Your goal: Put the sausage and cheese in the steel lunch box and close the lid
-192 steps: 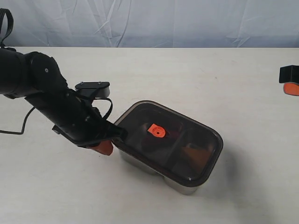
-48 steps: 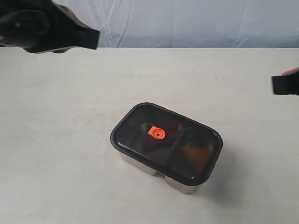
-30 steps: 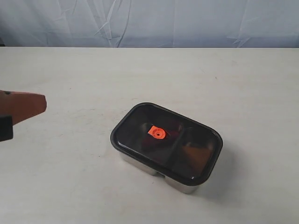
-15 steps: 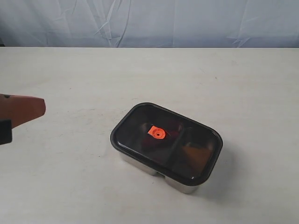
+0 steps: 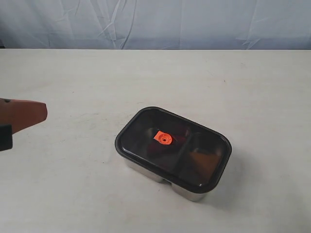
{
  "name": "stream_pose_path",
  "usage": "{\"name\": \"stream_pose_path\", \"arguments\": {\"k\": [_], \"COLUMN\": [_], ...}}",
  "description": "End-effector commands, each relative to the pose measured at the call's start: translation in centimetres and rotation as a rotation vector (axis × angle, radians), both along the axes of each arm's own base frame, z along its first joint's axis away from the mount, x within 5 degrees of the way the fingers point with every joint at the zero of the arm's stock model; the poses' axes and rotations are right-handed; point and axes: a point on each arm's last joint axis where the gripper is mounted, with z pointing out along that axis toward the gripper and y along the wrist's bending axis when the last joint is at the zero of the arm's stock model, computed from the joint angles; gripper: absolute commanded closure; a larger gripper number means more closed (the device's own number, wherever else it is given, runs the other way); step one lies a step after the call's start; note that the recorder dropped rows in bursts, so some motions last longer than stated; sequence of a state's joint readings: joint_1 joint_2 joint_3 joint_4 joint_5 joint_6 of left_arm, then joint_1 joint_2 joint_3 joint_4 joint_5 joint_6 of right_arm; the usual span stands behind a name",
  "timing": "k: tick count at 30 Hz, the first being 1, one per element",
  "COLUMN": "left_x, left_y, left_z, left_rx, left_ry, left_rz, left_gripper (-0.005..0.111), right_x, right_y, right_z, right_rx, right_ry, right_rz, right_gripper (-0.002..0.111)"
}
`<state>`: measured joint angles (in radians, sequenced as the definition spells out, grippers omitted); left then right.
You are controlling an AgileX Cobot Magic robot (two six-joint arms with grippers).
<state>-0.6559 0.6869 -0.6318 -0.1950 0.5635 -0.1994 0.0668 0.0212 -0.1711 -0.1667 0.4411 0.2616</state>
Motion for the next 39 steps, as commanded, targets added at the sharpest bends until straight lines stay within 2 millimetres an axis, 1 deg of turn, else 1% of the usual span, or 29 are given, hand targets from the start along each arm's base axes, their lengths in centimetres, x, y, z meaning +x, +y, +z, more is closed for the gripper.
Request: {"name": "stream_pose_path", "arguments": {"k": [1, 4, 6, 14, 20, 26, 30, 39], "left_x": [-0.1, -0.1, -0.1, -0.1, -0.1, -0.1, -0.1, -0.1], "left_y": [0.0, 0.0, 0.0, 0.0, 0.0, 0.0, 0.0, 0.0], "left_z": [0.0, 0.0, 0.0, 0.0, 0.0, 0.0, 0.0, 0.0], "left_rx": [-0.014, -0.014, -0.014, -0.014, -0.014, -0.014, -0.012, -0.012], "left_ry": [-0.005, -0.005, -0.005, -0.005, -0.005, -0.005, -0.006, -0.006], "left_rz": [-0.002, -0.002, -0.002, -0.002, -0.002, -0.002, -0.004, -0.004], "left_gripper": [0.107, 0.107, 0.107, 0.107, 0.107, 0.107, 0.107, 0.107], "right_x": [0.2, 0.3, 0.4, 0.4, 0.6, 0.6, 0.6, 0.7], "right_y": [-0.3, -0.3, -0.3, -0.2, -0.1, -0.1, 0.3, 0.3], "right_z": [-2.1, -3.0, -3.4, -3.5, -5.0, -5.0, -5.0, -5.0], "right_rx": [-0.030, -0.033, -0.041, -0.144, -0.128, -0.127, -0.146, -0.151], "right_ry": [0.027, 0.062, 0.068, 0.069, 0.089, 0.087, 0.086, 0.081], "right_rz": [-0.052, -0.055, -0.052, -0.019, -0.009, -0.004, 0.042, 0.042], "right_gripper": [0.108, 0.108, 0.108, 0.108, 0.108, 0.108, 0.108, 0.108]}}
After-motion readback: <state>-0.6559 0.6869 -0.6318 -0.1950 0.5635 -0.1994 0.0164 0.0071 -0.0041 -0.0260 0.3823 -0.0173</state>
